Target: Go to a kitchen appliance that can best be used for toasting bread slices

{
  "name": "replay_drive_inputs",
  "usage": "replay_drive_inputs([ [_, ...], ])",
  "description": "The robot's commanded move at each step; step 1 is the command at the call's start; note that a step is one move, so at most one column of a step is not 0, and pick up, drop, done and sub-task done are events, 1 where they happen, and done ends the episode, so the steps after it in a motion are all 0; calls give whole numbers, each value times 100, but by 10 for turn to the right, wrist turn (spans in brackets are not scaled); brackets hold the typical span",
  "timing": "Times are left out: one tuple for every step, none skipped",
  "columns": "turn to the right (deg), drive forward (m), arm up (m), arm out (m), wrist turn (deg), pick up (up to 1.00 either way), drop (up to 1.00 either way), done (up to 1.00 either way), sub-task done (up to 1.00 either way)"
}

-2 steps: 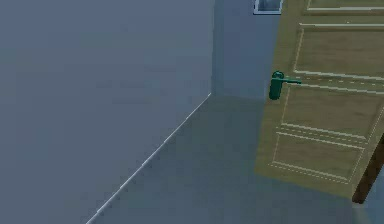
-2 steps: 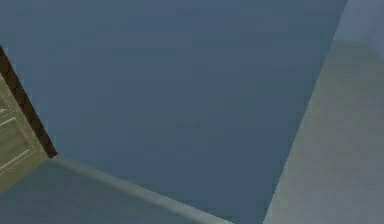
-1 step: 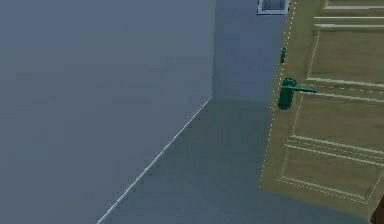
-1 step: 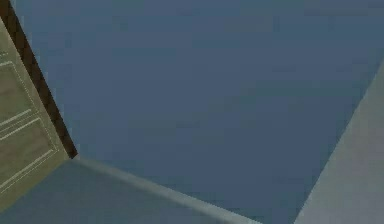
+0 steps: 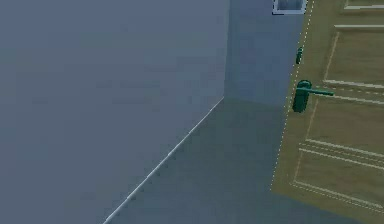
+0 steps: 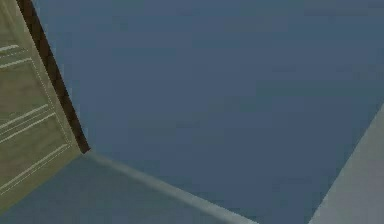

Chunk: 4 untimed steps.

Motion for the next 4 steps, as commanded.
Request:
replay_drive_inputs([
  [0,100,0,0,0,0,0,0,0],
  [0,30,0,0,0,0,0,0,0],
  [210,0,0,0,0,0,0,0,0],
  [30,0,0,0,0,0,0,0,0],
])
